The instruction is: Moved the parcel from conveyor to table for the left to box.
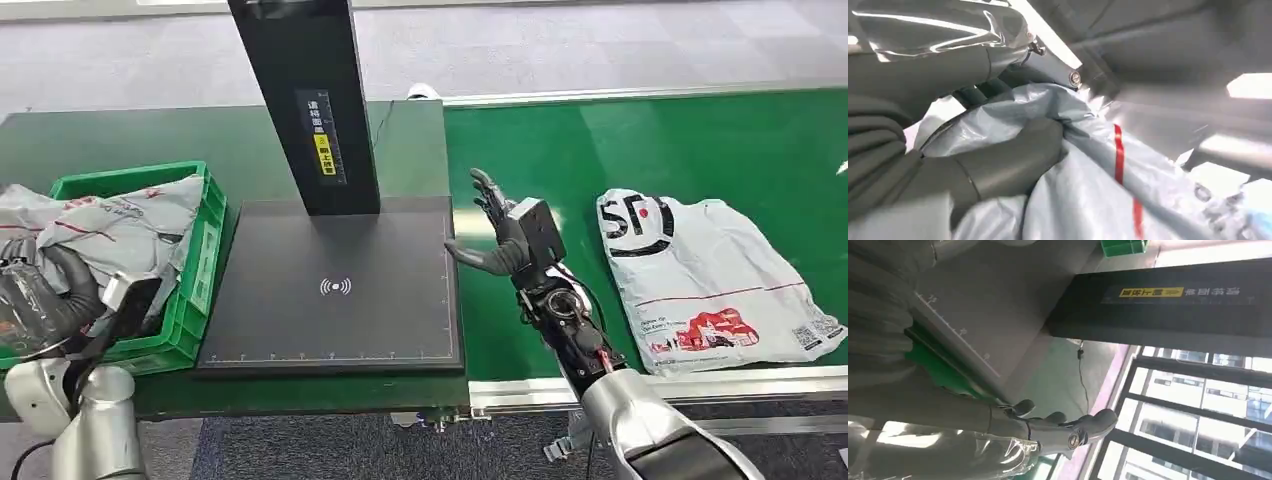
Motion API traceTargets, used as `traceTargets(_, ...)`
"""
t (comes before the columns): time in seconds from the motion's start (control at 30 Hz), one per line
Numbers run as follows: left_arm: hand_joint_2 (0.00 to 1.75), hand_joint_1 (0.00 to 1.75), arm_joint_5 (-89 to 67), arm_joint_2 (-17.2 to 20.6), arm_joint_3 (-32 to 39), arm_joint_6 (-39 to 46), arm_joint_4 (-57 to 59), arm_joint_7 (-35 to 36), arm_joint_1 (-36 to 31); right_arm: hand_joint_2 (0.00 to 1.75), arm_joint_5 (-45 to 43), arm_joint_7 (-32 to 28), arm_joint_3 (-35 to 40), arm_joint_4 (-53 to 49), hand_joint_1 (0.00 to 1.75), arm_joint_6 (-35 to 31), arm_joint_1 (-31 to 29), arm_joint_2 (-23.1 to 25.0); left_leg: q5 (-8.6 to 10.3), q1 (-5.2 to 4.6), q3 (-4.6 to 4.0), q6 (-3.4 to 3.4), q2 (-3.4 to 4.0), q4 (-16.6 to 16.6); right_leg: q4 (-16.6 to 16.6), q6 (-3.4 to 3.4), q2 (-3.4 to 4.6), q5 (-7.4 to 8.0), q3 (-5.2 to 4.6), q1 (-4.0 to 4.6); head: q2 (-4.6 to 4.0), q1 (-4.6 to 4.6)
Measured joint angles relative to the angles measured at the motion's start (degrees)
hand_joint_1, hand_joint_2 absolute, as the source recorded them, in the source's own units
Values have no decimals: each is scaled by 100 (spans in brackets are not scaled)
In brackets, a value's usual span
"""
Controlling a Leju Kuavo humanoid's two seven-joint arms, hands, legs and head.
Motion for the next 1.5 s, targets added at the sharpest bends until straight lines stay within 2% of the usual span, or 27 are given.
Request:
traceTargets(0.13,0,175,-59,463,300,2,1077,205,-334,175,0,11,0,-44,0,0,81,-61,1,5,0,-1,0,0,1,-1,0,0,0,5,0,-2)
traceTargets(0.27,0,175,-238,733,605,2,1764,432,-498,175,0,46,0,-79,0,-2,126,-81,1,5,-3,-1,-2,0,1,-1,0,0,0,5,0,2)
traceTargets(0.7,0,173,-584,931,922,9,2340,764,-581,175,17,68,4,-81,0,-37,152,-76,0,4,-6,-2,-3,0,1,0,-1,0,-2,4,0,2)
traceTargets(0.73,0,31,-586,931,940,11,2357,788,-581,175,24,70,7,-81,0,-37,152,-76,0,4,-6,-2,-2,0,1,0,-1,0,-2,4,0,2)
traceTargets(0.77,0,49,-586,942,951,11,2375,804,-581,175,31,68,7,-81,0,-37,152,-76,0,4,-6,-2,-2,0,1,0,-1,0,-2,4,0,2)
traceTargets(0.8,0,45,-588,946,968,11,2397,808,-581,175,35,68,7,-81,0,-37,152,-76,0,4,-6,-2,-2,0,1,0,-1,0,-2,4,0,2)
traceTargets(0.83,0,0,-588,952,977,13,2412,808,-581,175,37,68,7,-81,0,-37,152,-74,0,4,-6,-2,-3,0,1,0,0,0,-1,4,0,2)
traceTargets(0.93,0,0,-325,959,1016,13,2432,475,-581,175,50,85,9,-81,0,-26,148,-68,-1,4,-7,-2,-4,1,1,0,0,0,-2,4,0,0)
traceTargets(1.1,0,0,672,822,1204,17,2272,-1046,-578,175,50,83,13,-81,0,20,137,-37,-1,4,-8,-2,-4,1,1,0,-1,0,-2,4,0,2)
traceTargets(1.17,0,0,1546,739,1183,20,2174,-1443,-546,175,46,81,15,-79,0,31,115,-18,-1,4,-8,-2,-3,1,0,0,-1,0,-2,3,0,4)
traceTargets(1.27,0,0,2910,635,810,20,1845,-1454,-337,175,13,57,22,-63,0,61,69,9,-1,4,-7,-2,-7,1,0,0,-3,0,-2,4,0,0)
traceTargets(1.5,0,0,2957,323,190,20,873,-1456,82,175,7,-20,50,-6,0,37,23,68,-1,4,-10,-2,-10,1,0,0,-6,0,-1,4,0,4)
